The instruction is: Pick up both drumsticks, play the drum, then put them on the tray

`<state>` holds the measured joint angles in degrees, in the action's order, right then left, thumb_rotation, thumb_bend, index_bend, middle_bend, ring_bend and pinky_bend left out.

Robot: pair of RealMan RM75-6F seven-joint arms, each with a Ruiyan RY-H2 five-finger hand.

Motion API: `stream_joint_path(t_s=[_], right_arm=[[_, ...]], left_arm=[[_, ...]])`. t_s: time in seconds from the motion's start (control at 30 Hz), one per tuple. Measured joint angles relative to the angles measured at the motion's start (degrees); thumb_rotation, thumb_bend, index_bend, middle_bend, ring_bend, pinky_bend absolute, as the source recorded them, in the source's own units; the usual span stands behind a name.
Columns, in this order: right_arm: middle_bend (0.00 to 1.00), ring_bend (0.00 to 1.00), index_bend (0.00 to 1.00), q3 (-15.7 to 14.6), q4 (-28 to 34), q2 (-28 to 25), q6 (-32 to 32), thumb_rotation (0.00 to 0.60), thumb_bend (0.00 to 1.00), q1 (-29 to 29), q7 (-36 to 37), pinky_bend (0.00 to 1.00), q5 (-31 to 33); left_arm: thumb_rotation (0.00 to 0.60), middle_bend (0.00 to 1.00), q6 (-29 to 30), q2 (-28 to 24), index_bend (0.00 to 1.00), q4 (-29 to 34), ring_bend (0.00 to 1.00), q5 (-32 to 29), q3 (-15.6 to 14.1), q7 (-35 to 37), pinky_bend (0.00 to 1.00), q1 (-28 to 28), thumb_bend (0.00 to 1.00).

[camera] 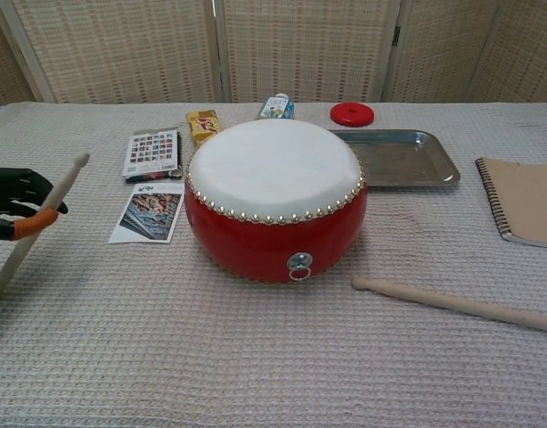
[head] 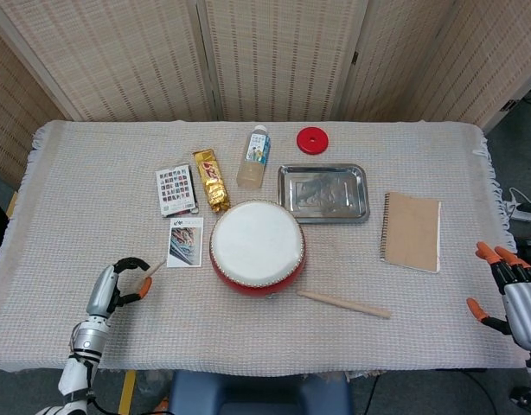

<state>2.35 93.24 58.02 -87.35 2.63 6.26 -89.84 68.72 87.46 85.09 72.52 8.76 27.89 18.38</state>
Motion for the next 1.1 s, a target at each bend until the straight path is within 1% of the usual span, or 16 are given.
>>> stream_joint_path(t_s=[0.13,0.2,0.23,0.3,0.33,0.47,0.53,0.6,0.67,0.73,0.83,0.93,1.0,1.1], right_arm=[[0.20,0.04,0.06,-0.10,0.54,-0.20,-0.04,0.600,0.20,0.01,-0.27,0.21,-0.26],[0.20,0.04,0.06,-0.13,0.79,-0.30,-0.12,0.600,0.20,-0.03,-0.45,0.21,-0.34],[0.20,0.04,0.06,-0.16,0.87,-0.34,-0.15,0.600,0.20,-0.04,-0.49,0.21,-0.41],[0.20,0.04,0.06,-0.25,1.08,-0.41,-0.20,0.600,0.20,-0.07,-0.47,0.21,-0.58],[0.20,0.04,0.06,-0.31,1.16,-0.44,-0.20,0.600,0.20,-0.08,-0.47,0.21,-0.65],[0.20,0.04,0.06,-0.43,1.24,-0.52,-0.13,0.600,0.20,-0.09,-0.46,0.21,-0.80],[0.20,0.04,0.06,-0.44,1.25,-0.53,-0.11,0.600,0.20,-0.09,-0.41,0.21,-0.77],[0.20,0.04,0.06,-0.44,1.27,-0.55,-0.06,0.600,0.20,-0.11,-0.36,0.21,-0.64],[0.20,0.04,0.07,-0.46,1.22,-0.62,-0.21,0.600,0.20,-0.22,-0.24,0.21,-0.64],[0.20,0.04,0.07,-0.49,1.12,-0.64,-0.26,0.600,0.20,-0.27,-0.12,0.21,-0.64],[0.20,0.04,0.08,-0.55,0.96,-0.62,-0.30,0.600,0.20,-0.31,0.18,0.21,-0.73],[0.20,0.04,0.08,-0.56,0.78,-0.56,-0.48,0.600,0.20,-0.35,0.38,0.21,-0.88],[0.20,0.04,0.08,-0.56,0.67,-0.51,-0.63,0.600,0.20,-0.38,0.47,0.21,-1.00],[0.20,0.04,0.08,-0.57,0.56,-0.46,-0.87,0.600,0.20,-0.43,0.60,0.21,-1.20]], left_arm=[[0.600,0.44,-1.50,-1.17,0.55,-2.46,0.30,2.44,0.31,17.50,0.33,-0.55,0.47],[0.600,0.44,-2.31,-1.52,0.55,-3.74,0.31,3.59,0.29,24.93,0.33,-0.64,0.47],[0.600,0.44,-2.90,-1.76,0.54,-4.60,0.33,4.42,0.21,29.82,0.34,-0.64,0.47],[0.600,0.44,-3.76,-2.10,0.52,-5.88,0.35,5.81,-0.03,37.14,0.35,-0.56,0.47],[0.600,0.44,-4.31,-2.31,0.51,-6.77,0.35,6.81,-0.26,42.02,0.36,-0.45,0.47],[0.600,0.44,-5.86,-2.73,0.46,-10.24,0.35,10.29,-1.35,57.23,0.36,0.19,0.48],[0.600,0.44,-6.55,-2.84,0.42,-12.35,0.35,12.17,-2.02,63.64,0.36,0.61,0.48],[0.600,0.44,-6.91,-2.82,0.35,-13.91,0.35,13.42,-2.56,68.01,0.37,0.97,0.48],[0.600,0.44,-6.87,-2.81,0.31,-14.85,0.37,14.39,-3.03,73.02,0.38,1.26,0.49],[0.600,0.46,-6.40,-2.79,0.30,-15.88,0.40,15.70,-3.69,78.23,0.41,1.57,0.49],[0.600,0.49,-4.80,-2.51,0.31,-18.34,0.44,17.92,-5.04,83.70,0.45,2.02,0.50],[0.600,0.53,-2.74,-2.08,0.33,-19.69,0.49,18.95,-6.29,84.68,0.50,2.18,0.50],[0.600,0.56,-2.26,-1.95,0.37,-19.76,0.51,18.91,-6.65,84.11,0.53,2.15,0.49],[0.600,0.61,-1.91,-1.75,0.45,-19.70,0.55,18.56,-6.94,82.20,0.56,2.05,0.44]])
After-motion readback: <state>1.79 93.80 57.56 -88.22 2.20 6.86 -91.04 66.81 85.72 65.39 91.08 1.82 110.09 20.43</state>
